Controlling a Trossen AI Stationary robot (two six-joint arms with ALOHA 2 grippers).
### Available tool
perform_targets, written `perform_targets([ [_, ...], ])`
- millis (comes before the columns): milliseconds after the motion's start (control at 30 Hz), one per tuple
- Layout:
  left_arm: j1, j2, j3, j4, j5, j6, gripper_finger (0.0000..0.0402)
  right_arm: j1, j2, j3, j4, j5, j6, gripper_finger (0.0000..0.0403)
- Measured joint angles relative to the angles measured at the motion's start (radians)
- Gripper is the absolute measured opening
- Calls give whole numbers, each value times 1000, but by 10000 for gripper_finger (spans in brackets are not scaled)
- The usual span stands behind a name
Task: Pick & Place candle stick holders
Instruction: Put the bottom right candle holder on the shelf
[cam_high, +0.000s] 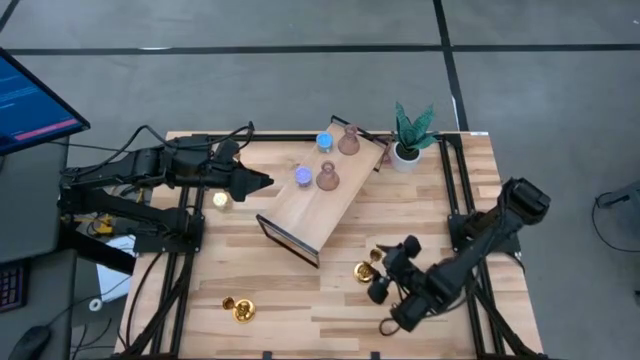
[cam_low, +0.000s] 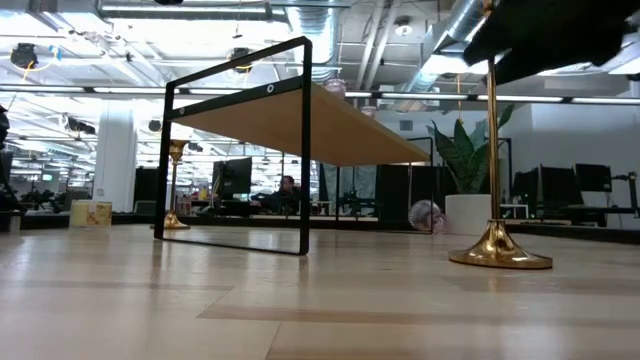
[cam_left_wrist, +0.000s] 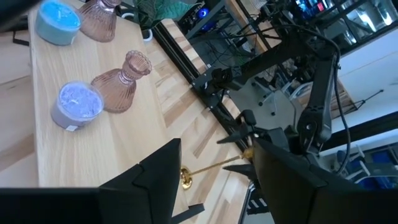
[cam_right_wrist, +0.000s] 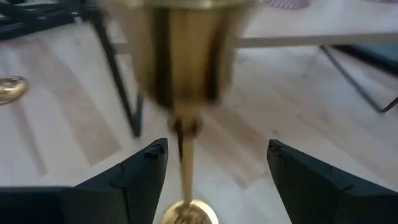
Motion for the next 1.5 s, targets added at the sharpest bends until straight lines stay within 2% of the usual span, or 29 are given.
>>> perform_targets([
  [133, 0, 0, 0, 1, -2, -3, 199, -40, 0, 0, 0, 3, -39, 261],
  [233, 0, 0, 0, 1, -3, -3, 199, -48, 0, 0, 26, 3, -42, 226],
  [300, 0, 0, 0, 1, -3, -3, 199, -45, 0, 0, 57, 3, -51, 174],
  [400, 0, 0, 0, 1, -3, -3, 199, -36, -1, 0, 84, -2, -57, 54],
  [467, 0, 0, 0, 1, -3, -3, 199, -30, -12, 0, 84, -1, -54, 18],
  [567, 0, 0, 0, 1, -3, -3, 199, -43, -67, 0, 69, 1, -69, 7],
  [667, 0, 0, 0, 2, -16, -3, 199, -96, -159, 21, 32, 17, -193, 5],
  [800, 0, 0, 0, 3, -35, -3, 199, -249, -312, 64, 21, 33, -493, 4],
  [900, 0, 0, 0, 8, -49, -3, 199, -412, -427, 96, 92, -1, -787, 3],
  [967, 0, 0, 0, 9, -52, -3, 199, -527, -500, 107, 196, -76, -978, 3],
  [1033, 0, 0, 0, 9, -56, -3, 199, -645, -561, 107, 309, -195, -1132, 2],
  [1100, 0, 0, 0, 9, -64, -3, 199, -761, -596, 109, 391, -332, -1212, 2],
  [1267, 0, 0, 0, 16, -82, -7, 199, -981, -583, 108, 413, -585, -1235, 1],
  [1500, 0, 0, 0, 24, -109, -29, 199, -1085, -492, 107, 374, -693, -1266, 1],
])
